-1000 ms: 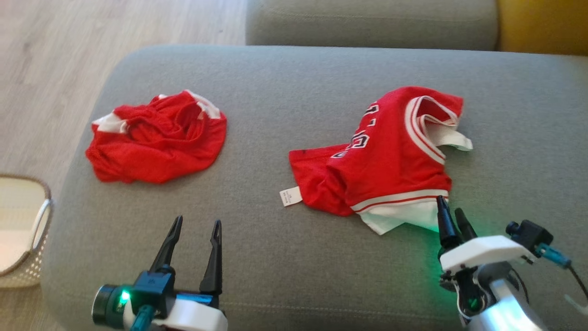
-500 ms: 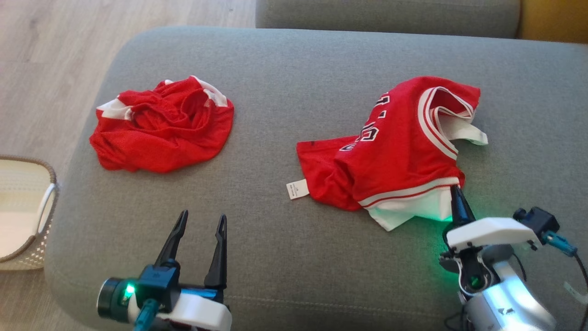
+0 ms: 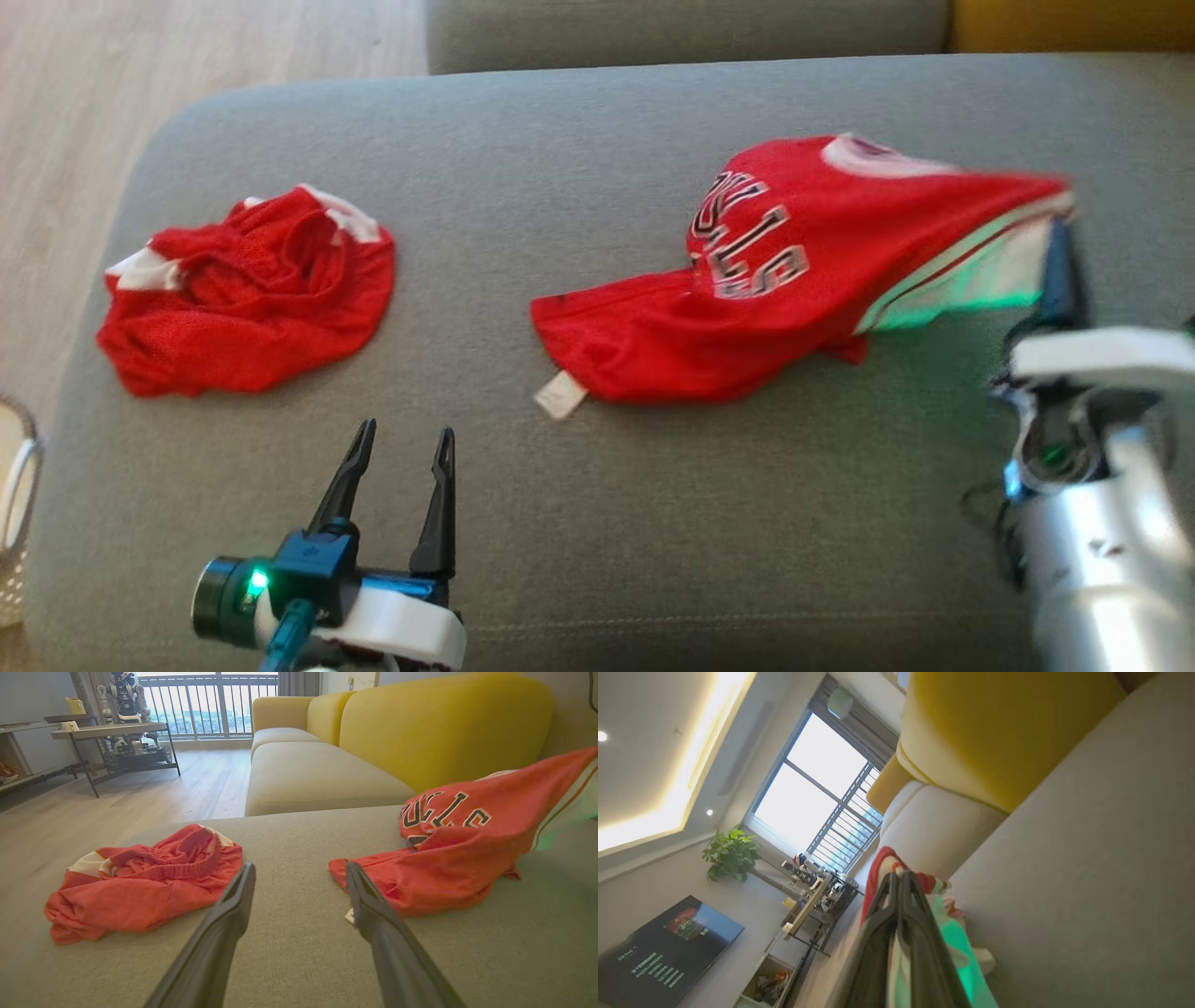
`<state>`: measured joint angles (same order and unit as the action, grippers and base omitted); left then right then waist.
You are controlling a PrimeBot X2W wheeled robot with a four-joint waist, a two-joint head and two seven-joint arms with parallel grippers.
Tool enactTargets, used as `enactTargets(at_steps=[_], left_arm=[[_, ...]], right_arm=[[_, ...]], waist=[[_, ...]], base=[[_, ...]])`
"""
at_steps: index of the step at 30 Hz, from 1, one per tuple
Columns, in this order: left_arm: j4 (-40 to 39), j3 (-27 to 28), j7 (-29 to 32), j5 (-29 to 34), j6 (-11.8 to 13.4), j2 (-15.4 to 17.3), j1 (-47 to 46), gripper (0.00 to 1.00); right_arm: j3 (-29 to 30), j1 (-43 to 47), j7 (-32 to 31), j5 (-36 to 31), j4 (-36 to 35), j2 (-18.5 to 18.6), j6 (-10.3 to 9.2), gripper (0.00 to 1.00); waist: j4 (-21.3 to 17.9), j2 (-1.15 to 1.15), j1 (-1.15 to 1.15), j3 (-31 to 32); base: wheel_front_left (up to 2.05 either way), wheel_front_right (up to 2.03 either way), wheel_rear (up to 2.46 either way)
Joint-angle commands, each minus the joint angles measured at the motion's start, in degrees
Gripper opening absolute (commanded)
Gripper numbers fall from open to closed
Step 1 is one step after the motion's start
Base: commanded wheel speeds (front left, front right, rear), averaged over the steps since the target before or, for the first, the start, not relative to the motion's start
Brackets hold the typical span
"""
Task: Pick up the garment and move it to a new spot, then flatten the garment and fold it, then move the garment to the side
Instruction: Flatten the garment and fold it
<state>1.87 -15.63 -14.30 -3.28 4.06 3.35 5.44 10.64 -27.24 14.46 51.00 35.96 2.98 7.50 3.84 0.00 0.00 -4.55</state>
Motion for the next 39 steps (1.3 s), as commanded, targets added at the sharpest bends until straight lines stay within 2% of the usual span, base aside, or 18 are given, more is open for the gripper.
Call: enactTargets(at_steps=[1, 6, 11, 16, 23, 29, 32, 34, 35, 39], left_arm=[[-2.22, 1.91, -0.70, -0.35, 0.18, -0.40, -2.15, 1.00], [-2.22, 1.77, -0.70, -0.45, 0.28, -0.42, -1.93, 1.00], [-2.12, 1.43, -0.70, -0.69, 0.53, -0.44, -1.10, 1.00], [-2.40, 1.39, -0.70, -0.63, 0.69, -0.45, -0.90, 1.00], [-2.21, 1.19, -0.70, -0.99, 0.54, -0.46, -1.15, 1.00], [-1.61, 0.44, -0.70, -1.32, 0.33, -0.46, -2.11, 1.00], [-1.25, 0.27, -0.70, -1.35, 0.20, -0.46, -2.59, 1.00], [-1.08, 0.10, -0.70, -1.40, 0.18, -0.46, -2.93, 1.00], [-1.02, 0.04, -0.70, -1.41, 0.21, -0.46, -3.08, 1.00], [-1.16, 0.21, -0.70, -1.39, 0.42, -0.46, -3.35, 1.00]], right_arm=[[0.04, -3.45, 0.54, -1.04, -3.27, -0.11, -0.01, 0.00], [3.18, -9.60, 0.54, -6.44, -8.37, -0.11, -0.01, 0.00], [6.21, -18.27, 0.54, -11.74, -11.81, -0.11, -0.01, 0.00], [4.82, -25.58, 0.54, -13.82, -14.03, -0.11, -0.01, 0.00], [-4.91, -25.74, 0.54, -10.10, -7.33, -0.11, -0.01, 0.00], [-24.49, -18.79, 0.54, 1.49, -0.87, -0.11, -0.01, 0.02], [-36.58, -14.47, 0.54, 8.47, -1.12, -0.11, -0.01, 0.13], [-43.77, -11.98, 0.54, 12.09, -1.53, -0.11, -0.01, 0.48], [-47.11, -10.91, 0.54, 13.66, -1.79, -0.11, -0.01, 1.00], [-54.61, -8.03, 0.54, 14.56, -2.82, -0.11, -0.01, 1.00]], waist=[[-1.12, 0.00, 0.00, 0.36], [-3.19, 0.00, 0.00, 1.08], [-3.52, 0.00, 0.00, 2.34], [-2.56, 0.00, 0.00, 2.86], [-1.00, 0.00, 0.00, 2.56], [0.64, 0.00, 0.00, 1.38], [1.30, 0.00, 0.00, 0.93], [1.65, 0.00, 0.00, 0.70], [1.74, 0.00, 0.00, 0.58], [1.61, 0.00, 0.00, -0.08]], base=[[0.00, 0.00, 0.00], [0.00, 0.00, 0.00], [0.00, 0.00, 0.00], [0.00, 0.00, 0.00], [0.00, 0.00, 0.00], [0.00, 0.00, 0.00], [0.00, 0.00, 0.00], [0.00, 0.00, 0.00], [0.00, 0.00, 0.00], [0.00, 0.00, 0.00]])
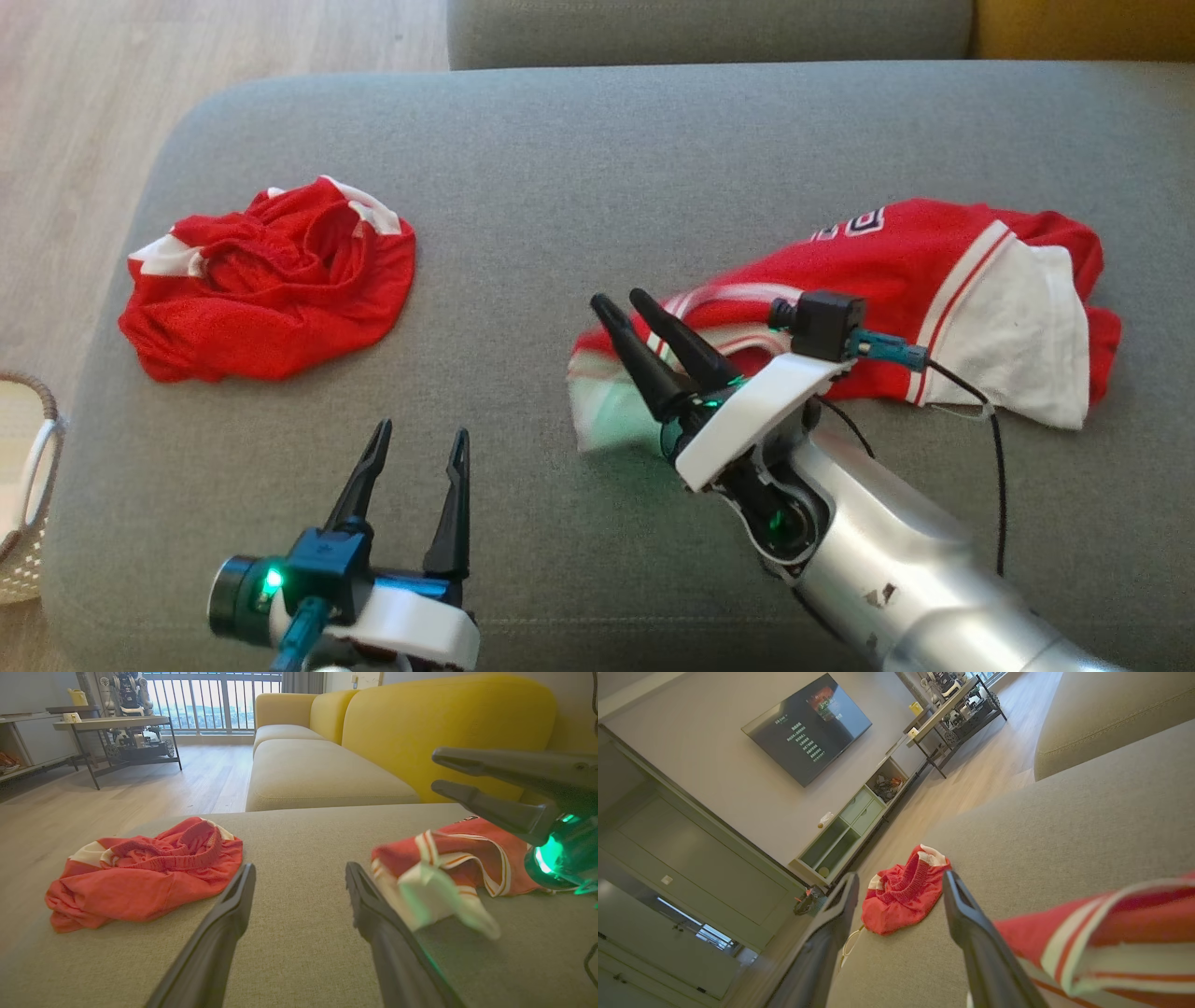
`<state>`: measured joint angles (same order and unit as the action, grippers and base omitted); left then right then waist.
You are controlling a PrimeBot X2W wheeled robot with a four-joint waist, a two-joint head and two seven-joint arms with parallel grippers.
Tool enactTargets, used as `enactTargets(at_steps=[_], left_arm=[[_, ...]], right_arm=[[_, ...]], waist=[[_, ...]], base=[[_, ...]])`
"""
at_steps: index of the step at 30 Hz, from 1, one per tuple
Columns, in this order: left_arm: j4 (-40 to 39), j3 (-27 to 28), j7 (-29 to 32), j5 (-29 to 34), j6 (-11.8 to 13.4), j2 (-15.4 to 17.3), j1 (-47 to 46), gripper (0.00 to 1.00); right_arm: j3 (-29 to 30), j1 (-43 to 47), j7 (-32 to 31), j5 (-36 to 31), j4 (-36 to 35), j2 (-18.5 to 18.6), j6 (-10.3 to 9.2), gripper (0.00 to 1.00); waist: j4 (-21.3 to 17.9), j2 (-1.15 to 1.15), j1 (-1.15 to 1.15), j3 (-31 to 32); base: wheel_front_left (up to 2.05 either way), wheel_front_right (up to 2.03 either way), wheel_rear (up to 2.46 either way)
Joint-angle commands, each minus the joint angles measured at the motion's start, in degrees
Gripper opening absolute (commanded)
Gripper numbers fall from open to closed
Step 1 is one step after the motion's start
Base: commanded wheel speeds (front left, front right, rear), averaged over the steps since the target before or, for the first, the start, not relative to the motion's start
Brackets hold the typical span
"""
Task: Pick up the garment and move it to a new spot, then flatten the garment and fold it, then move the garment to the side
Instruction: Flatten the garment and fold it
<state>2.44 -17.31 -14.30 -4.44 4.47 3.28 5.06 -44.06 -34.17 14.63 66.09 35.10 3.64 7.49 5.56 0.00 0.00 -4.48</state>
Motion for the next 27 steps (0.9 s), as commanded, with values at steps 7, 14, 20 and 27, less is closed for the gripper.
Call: enactTargets(at_steps=[7, 14, 20, 27], left_arm=[[-2.89, 2.17, -0.70, 0.03, -0.08, -0.40, -4.34, 1.00], [-3.56, -0.69, -0.70, 2.75, -3.48, -0.13, -7.99, 1.00], [-3.00, -3.95, -0.70, 4.16, -6.63, 0.21, -13.04, 1.00], [3.15, -9.44, -0.70, 7.40, -9.43, 1.97, -18.89, 1.00]], right_arm=[[12.00, 2.77, 0.37, -14.34, -1.73, -0.77, 0.00, 1.00], [34.12, 12.68, 0.37, -45.64, -14.58, -0.77, 0.00, 1.00], [39.51, 20.12, 0.37, -57.79, -26.11, -0.77, 0.00, 1.00], [44.10, 24.13, 0.37, -57.55, -35.95, -0.77, 0.00, 1.00]], waist=[[-2.70, 0.00, 0.00, -1.89], [-7.59, 0.00, 0.00, -3.98], [-12.94, 0.00, 0.00, -6.07], [-18.20, 0.00, 0.00, -7.66]], base=[[0.00, 0.00, 0.00], [0.00, 0.00, 0.00], [0.00, 0.00, 0.00], [0.00, 0.00, 0.00]])
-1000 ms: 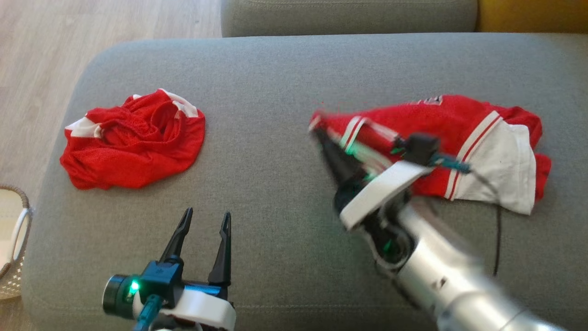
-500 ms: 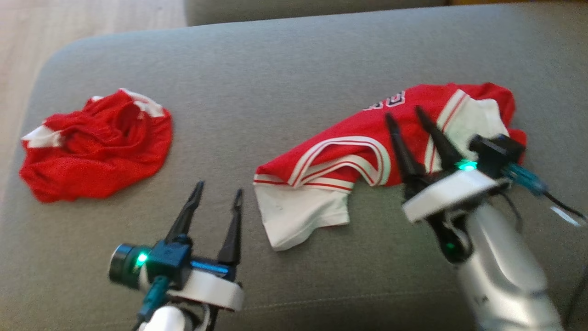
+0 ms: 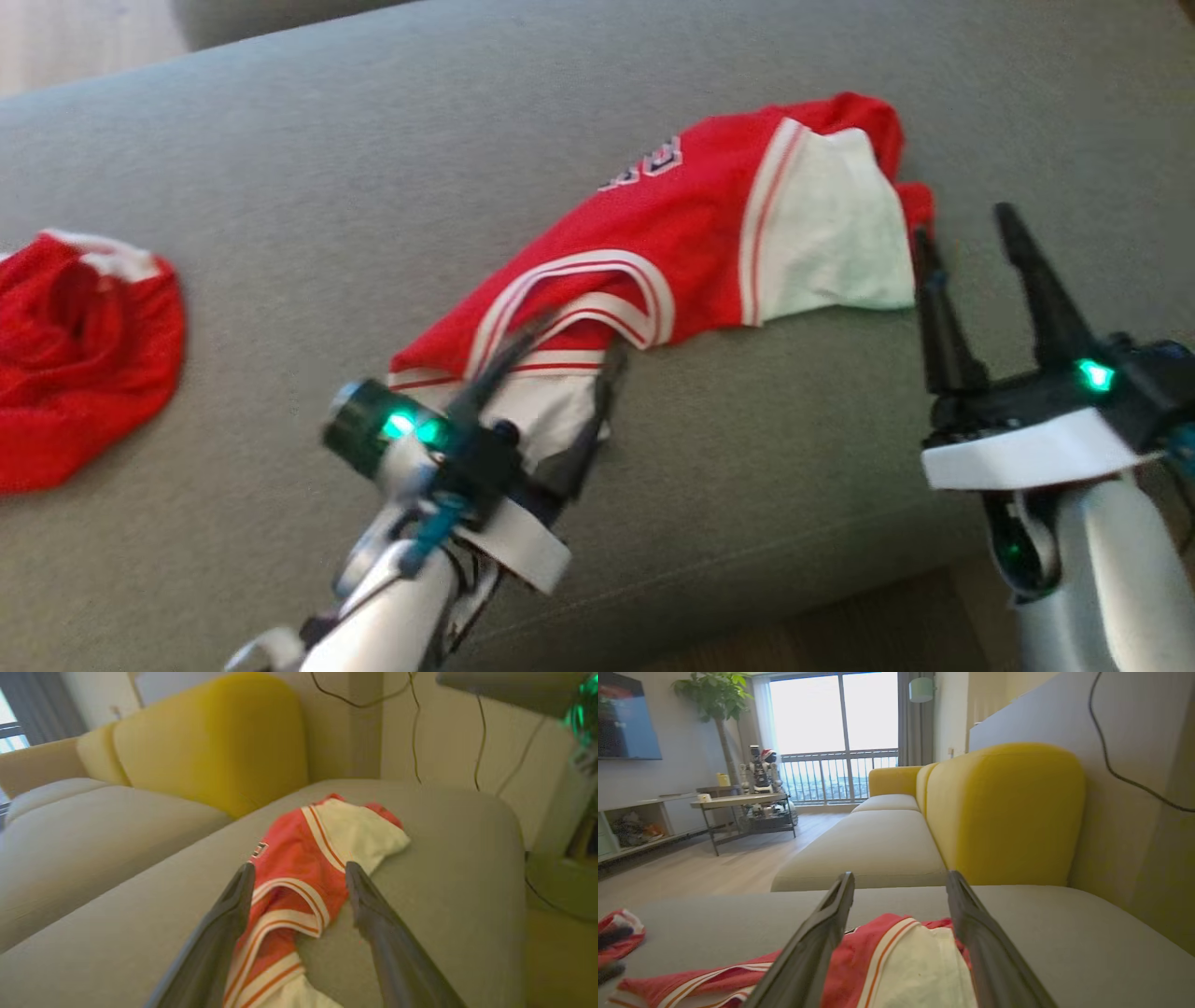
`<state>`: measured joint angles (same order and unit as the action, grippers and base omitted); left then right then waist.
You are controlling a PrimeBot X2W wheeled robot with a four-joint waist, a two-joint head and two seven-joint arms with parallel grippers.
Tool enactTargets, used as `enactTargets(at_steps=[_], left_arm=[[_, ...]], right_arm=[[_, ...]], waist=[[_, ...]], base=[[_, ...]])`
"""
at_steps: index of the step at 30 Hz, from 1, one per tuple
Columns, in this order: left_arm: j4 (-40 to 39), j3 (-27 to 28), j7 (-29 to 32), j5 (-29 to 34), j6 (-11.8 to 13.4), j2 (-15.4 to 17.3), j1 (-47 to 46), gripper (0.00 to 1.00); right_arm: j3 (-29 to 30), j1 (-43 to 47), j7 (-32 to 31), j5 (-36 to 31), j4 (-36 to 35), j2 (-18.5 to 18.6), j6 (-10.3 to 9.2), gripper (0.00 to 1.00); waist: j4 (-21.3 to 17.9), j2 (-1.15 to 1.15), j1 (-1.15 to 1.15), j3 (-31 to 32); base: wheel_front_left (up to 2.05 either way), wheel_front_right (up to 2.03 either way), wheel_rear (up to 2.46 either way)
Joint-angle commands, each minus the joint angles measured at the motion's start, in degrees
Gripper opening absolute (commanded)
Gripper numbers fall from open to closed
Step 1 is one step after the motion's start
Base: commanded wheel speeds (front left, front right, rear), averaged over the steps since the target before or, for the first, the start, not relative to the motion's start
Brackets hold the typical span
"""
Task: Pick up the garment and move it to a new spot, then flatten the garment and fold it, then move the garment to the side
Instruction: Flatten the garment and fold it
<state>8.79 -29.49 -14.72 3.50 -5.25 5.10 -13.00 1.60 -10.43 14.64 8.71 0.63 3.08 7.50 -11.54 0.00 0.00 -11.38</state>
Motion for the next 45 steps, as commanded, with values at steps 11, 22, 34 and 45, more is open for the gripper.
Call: enactTargets(at_steps=[11, 22, 34, 45], left_arm=[[13.35, -8.62, -0.28, 5.74, -1.73, 0.71, -13.47, 1.00], [26.80, -8.58, -0.20, 7.17, 2.51, -0.49, -21.50, 1.00], [31.37, -8.99, -0.27, 5.72, 3.72, 1.11, -26.28, 0.00], [27.59, -11.68, -0.28, 2.69, 1.91, 1.97, -25.76, 0.08]], right_arm=[[-1.46, 2.15, 0.36, 8.12, -2.14, -0.21, -0.01, 1.00], [-2.67, 1.74, 0.36, 11.94, -3.16, -0.21, -0.01, 1.00], [-2.80, 1.56, 0.36, 15.81, -3.45, -0.21, -0.01, 1.00], [-2.87, 1.16, 0.36, 16.11, -2.69, -0.21, -0.01, 1.00]], waist=[[-8.93, 0.00, 0.00, -3.79], [-15.32, 0.00, 0.00, -6.51], [-15.69, 0.00, 0.00, -8.88], [-14.08, 0.00, 0.00, -8.00]], base=[[0.00, 0.00, 0.00], [0.00, 0.00, 0.00], [0.00, 0.00, 0.00], [0.00, 0.00, 0.00]])
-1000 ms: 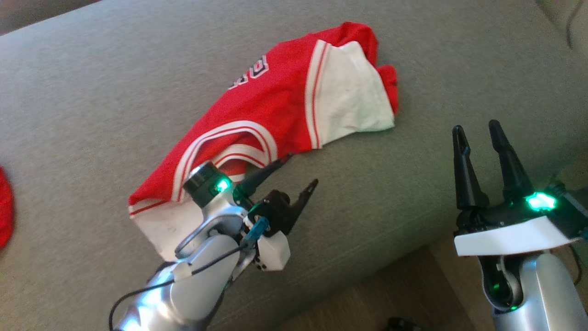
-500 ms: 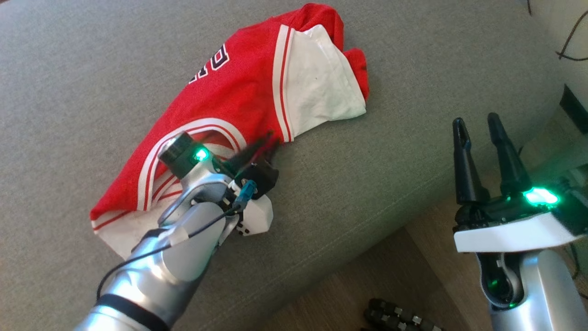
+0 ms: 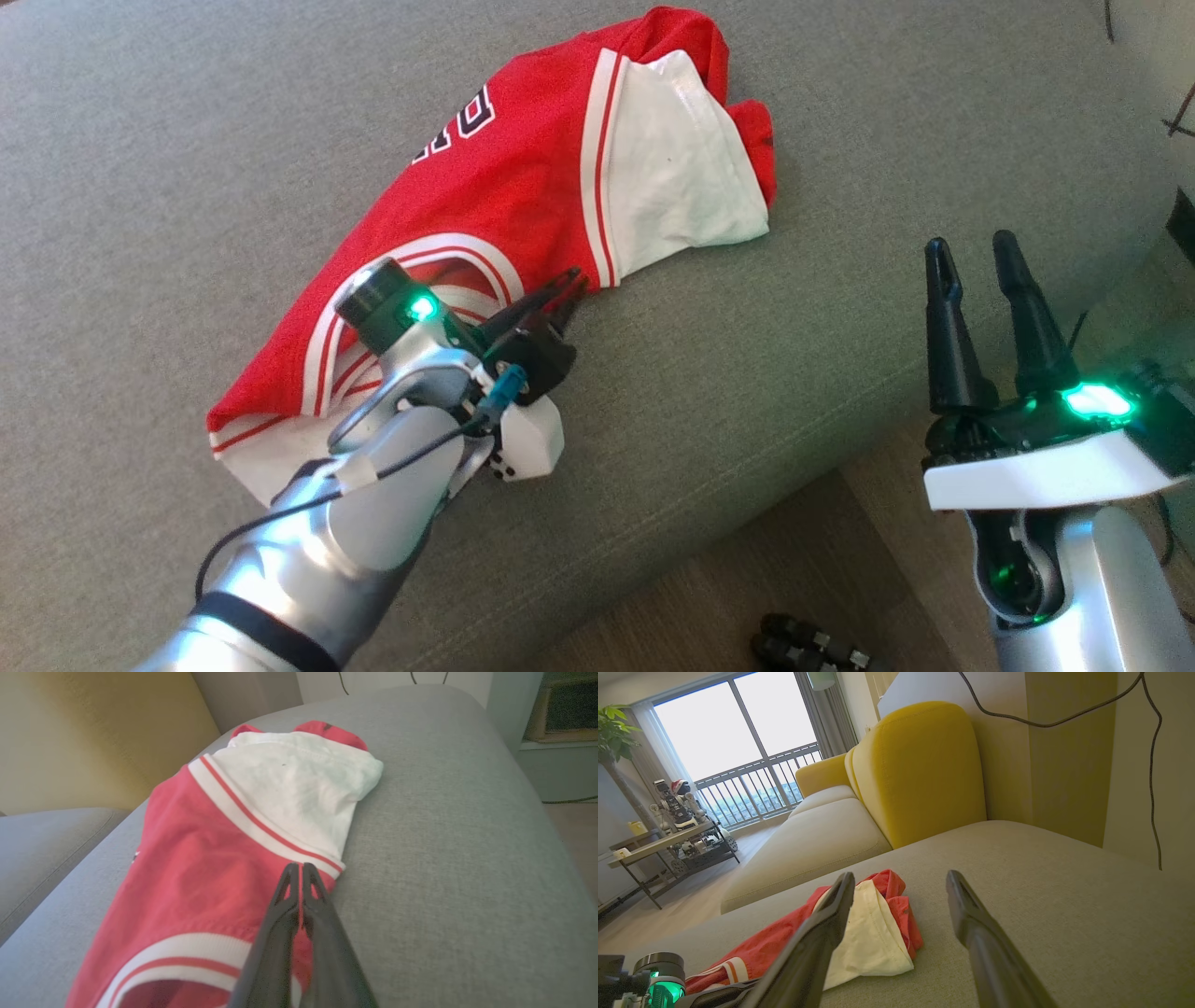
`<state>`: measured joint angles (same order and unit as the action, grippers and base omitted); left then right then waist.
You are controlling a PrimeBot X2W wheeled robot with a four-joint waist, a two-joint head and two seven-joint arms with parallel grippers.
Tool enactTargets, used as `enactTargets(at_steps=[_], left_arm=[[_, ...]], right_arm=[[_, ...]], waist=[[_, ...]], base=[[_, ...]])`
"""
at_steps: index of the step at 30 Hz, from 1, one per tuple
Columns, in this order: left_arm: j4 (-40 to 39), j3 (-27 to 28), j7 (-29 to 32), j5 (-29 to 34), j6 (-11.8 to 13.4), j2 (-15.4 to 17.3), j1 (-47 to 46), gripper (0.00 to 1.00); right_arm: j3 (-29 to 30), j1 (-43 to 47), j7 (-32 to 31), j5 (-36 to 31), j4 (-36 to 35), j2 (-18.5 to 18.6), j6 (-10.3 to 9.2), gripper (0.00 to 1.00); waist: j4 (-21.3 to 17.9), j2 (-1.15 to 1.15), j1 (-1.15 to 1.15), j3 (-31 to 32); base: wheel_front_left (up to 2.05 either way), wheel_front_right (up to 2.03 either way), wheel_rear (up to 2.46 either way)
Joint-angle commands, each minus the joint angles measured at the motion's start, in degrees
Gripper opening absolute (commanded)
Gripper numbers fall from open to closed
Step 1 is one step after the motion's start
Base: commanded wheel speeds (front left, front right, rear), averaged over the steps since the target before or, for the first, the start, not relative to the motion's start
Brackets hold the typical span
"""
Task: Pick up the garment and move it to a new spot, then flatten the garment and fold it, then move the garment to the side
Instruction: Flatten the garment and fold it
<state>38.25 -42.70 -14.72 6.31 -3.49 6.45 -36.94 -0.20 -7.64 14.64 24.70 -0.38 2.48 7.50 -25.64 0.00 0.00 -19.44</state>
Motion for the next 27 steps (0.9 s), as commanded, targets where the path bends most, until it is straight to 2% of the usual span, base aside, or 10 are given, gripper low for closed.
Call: enactTargets(at_steps=[1, 2, 8, 13, 14, 15, 16, 23, 27], left_arm=[[-1.87, 0.95, -0.28, -0.14, -0.15, 0.70, -1.68, 0.60], [-1.68, 0.42, -0.28, -0.09, -0.31, 0.76, -1.57, 1.00], [3.03, -1.64, -0.28, 2.30, 2.11, 1.25, -3.58, 1.00], [6.26, -2.54, -0.28, 2.99, 3.20, 1.33, -6.37, 1.00], [6.36, -2.69, -0.28, 3.00, 3.42, 1.40, -6.85, 0.86], [6.26, -2.81, -0.28, 2.83, 3.49, 1.46, -7.19, 0.40], [5.78, -2.87, -0.28, 2.47, 3.47, 1.51, -7.42, 0.01], [-0.26, -2.81, -0.28, -1.13, 2.40, 2.01, -7.76, 0.00], [-3.68, 2.71, -0.28, -9.42, 0.04, 1.75, -7.38, 0.00]], right_arm=[[-1.11, -1.63, 0.36, 0.17, -1.59, 0.40, -0.01, 1.00], [-1.21, -1.63, 0.36, 0.20, -1.49, 0.40, -0.01, 1.00], [-2.56, -1.95, 0.36, 1.32, -1.32, 0.40, -0.01, 1.00], [-3.15, -2.13, 0.36, 2.38, -1.47, 0.40, -0.01, 1.00], [-3.16, -2.21, 0.36, 2.46, -1.48, 0.40, -0.01, 1.00], [-3.18, -2.26, 0.36, 2.51, -1.48, 0.40, -0.01, 1.00], [-3.18, -2.28, 0.36, 2.56, -1.48, 0.40, -0.01, 1.00], [-2.27, -2.01, 0.36, 2.17, -1.05, 0.40, -0.01, 1.00], [-2.00, -1.59, 0.36, 1.61, -0.70, 0.40, -0.01, 1.00]], waist=[[0.04, 0.00, 0.00, 0.20], [-0.01, 0.00, 0.00, 0.31], [-1.00, 0.00, 0.00, -0.21], [-1.89, 0.00, 0.00, -1.06], [-2.02, 0.00, 0.00, -1.18], [-2.15, 0.00, 0.00, -1.26], [-2.23, 0.00, 0.00, -1.31], [-1.51, 0.00, 0.00, -0.68], [-0.60, 0.00, 0.00, 0.39]], base=[[0.00, 0.00, 0.00], [0.00, 0.00, 0.00], [0.00, 0.00, 0.00], [0.00, 0.00, 0.00], [0.00, 0.00, 0.00], [0.00, 0.00, 0.00], [0.00, 0.00, 0.00], [0.00, 0.00, 0.00], [0.00, 0.00, 0.00]])
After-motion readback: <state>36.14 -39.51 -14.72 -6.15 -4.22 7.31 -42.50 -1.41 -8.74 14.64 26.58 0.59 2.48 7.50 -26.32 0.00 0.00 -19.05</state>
